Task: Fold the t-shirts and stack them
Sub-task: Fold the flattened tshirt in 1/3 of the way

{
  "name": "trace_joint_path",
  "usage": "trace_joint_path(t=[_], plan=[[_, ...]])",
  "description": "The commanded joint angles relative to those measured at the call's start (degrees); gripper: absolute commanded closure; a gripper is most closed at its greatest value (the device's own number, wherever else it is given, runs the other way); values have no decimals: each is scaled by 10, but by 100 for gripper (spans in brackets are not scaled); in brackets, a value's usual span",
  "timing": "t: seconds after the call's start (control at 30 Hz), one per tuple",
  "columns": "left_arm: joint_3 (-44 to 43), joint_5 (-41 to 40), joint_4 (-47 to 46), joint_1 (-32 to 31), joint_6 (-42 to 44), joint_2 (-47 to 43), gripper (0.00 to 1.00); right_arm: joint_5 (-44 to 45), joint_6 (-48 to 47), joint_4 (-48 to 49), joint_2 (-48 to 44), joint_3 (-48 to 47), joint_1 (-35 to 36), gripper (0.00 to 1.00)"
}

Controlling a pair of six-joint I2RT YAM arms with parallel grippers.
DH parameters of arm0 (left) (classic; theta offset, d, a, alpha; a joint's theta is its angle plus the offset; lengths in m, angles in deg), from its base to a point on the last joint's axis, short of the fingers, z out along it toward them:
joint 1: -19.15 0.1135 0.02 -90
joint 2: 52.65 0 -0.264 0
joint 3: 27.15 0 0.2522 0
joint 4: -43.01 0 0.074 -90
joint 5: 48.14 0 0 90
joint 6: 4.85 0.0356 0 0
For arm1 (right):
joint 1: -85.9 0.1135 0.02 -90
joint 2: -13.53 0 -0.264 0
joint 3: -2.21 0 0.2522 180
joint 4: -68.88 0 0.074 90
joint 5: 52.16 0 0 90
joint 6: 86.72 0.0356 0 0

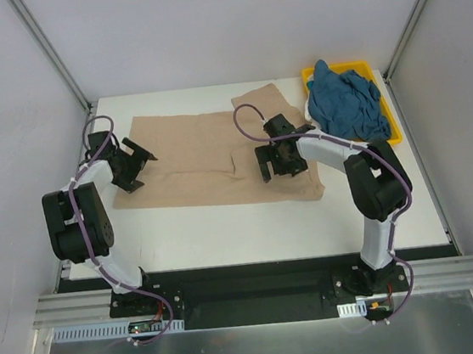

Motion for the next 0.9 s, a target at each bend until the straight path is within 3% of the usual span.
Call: trace_joint_path(t=[0.0,0.37,0.87], plan=[[-10,-3,9,6,16,38,1,20,-1,-24,3,14,-3,4],[119,-39,22,30,27,-19,1,-8,32,-13,-47,144,35,4],[303,-165,155,39,-27,-254,1,-5,140,-42,-155,264,153,4]])
